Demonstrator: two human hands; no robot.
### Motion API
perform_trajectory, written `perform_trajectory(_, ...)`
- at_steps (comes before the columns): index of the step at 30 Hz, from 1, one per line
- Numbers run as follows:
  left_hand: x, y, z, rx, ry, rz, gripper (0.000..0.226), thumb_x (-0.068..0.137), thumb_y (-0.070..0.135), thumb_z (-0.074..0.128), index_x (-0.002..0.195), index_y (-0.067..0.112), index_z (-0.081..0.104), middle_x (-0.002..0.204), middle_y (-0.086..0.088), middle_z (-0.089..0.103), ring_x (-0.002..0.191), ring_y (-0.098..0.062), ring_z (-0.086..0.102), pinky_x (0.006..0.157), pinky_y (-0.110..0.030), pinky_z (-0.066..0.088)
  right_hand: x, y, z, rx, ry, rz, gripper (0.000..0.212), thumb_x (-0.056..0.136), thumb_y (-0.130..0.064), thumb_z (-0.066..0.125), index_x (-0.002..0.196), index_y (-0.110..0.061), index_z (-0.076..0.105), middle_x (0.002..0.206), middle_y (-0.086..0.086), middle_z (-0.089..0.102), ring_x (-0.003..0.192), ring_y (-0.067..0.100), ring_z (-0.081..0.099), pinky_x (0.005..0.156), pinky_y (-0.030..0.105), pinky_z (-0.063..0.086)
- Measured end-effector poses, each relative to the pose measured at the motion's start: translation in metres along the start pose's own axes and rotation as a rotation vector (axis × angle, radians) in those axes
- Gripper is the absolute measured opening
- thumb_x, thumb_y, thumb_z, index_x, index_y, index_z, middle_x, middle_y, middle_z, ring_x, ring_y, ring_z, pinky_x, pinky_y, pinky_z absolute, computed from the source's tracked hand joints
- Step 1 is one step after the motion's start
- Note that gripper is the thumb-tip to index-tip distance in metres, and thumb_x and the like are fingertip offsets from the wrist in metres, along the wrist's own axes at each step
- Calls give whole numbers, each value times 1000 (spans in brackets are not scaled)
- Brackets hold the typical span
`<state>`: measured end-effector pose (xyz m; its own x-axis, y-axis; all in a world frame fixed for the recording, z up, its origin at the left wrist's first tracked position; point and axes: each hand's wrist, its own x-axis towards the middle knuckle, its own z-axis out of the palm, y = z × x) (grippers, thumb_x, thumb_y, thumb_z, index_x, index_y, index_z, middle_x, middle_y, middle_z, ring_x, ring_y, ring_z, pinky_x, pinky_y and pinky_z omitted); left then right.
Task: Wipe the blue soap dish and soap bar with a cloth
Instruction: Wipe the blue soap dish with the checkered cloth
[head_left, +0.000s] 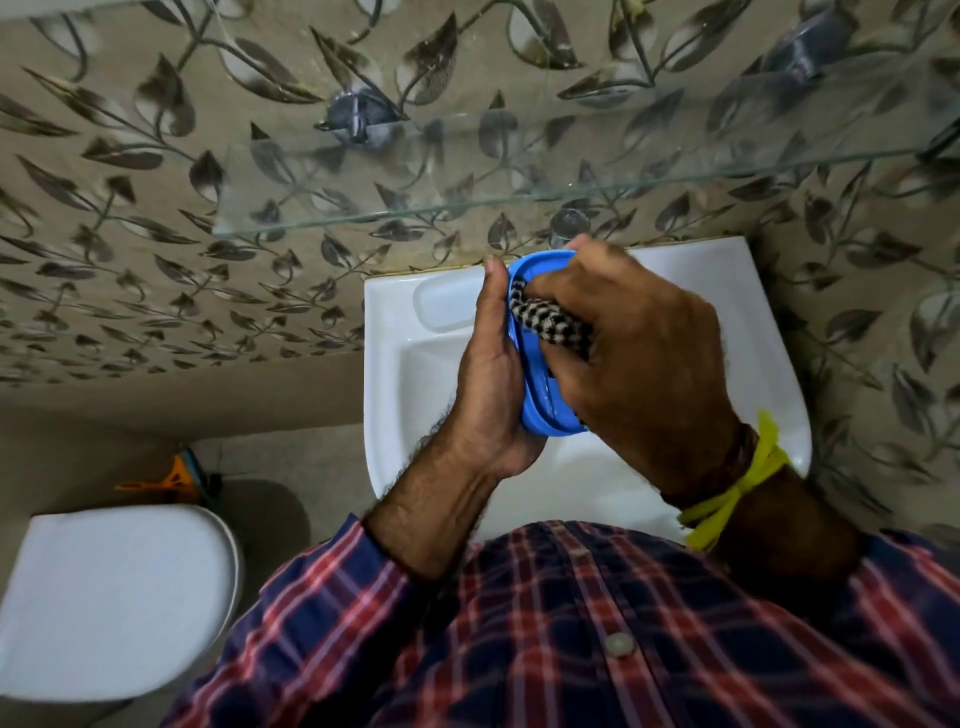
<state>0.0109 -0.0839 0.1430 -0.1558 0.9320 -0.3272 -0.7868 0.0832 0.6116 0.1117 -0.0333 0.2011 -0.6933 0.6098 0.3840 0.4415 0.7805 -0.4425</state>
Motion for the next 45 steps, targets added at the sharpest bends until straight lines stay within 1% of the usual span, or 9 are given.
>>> perform_trajectory(3,1,2,-2,-9,-29,26,71,97,70,31,144,23,55,122,-7,71,114,-21,68,98,-35,55,-10,-1,-1,-16,-45,-69,24,81,-19,58,102,-14,71,106,7,69,79,33,69,59,43,57)
perform_trajectory(8,-1,-3,-2,21,1,-34,69,97,71,30,129,24,69,120,-7,74,112,-22,70,91,-36,58,-2,3,-4,29,-28,9,25,82,-22,56,101,-16,71,104,5,68,85,31,68,63,44,57)
perform_trajectory(13,1,-1,0,67,1,-20,73,98,71,26,150,24,48,125,-7,67,117,-20,64,101,-35,52,-12,1,-9,31,-76,-20,28,79,-23,59,104,-20,72,103,1,69,81,29,70,62,43,57)
perform_trajectory(23,5,6,-2,44,-4,5,83,90,80,31,148,25,50,114,-12,68,103,-24,67,94,-39,54,-18,2,-15,-72,-178,-135,23,72,-12,67,93,-18,74,96,4,69,66,32,68,51,38,55)
perform_trajectory(28,11,12,-4,72,2,54,94,82,87,24,140,22,59,105,-10,70,93,-22,67,89,-40,54,-20,9,-22,-104,-326,-190,30,70,-4,78,94,-22,75,92,4,68,63,30,67,50,25,39)
perform_trajectory(33,11,12,-6,66,-26,51,94,81,86,23,140,22,59,103,-11,70,90,-23,67,88,-40,55,-18,6,-22,-217,-337,-320,26,67,-2,70,89,-16,76,91,9,69,55,34,63,43,35,48)
perform_trajectory(37,14,10,-5,100,6,58,95,80,86,23,140,22,59,105,-11,71,93,-24,67,90,-43,56,-18,10,-24,-272,-325,-245,29,61,-4,80,86,-18,75,90,8,69,53,31,61,44,33,47)
perform_trajectory(41,16,13,-7,102,-7,73,94,80,85,23,141,23,59,104,-8,73,90,-22,69,92,-44,54,-20,10,-16,-301,-309,-280,23,65,-8,60,81,-16,73,84,8,66,49,28,57,44,30,45)
perform_trajectory(45,18,11,-4,117,44,84,92,82,85,19,134,25,65,105,-7,76,94,-23,73,88,-44,58,-12,11,-12,-243,-244,22,23,70,-15,72,91,-24,72,86,0,65,62,23,62,56,23,39)
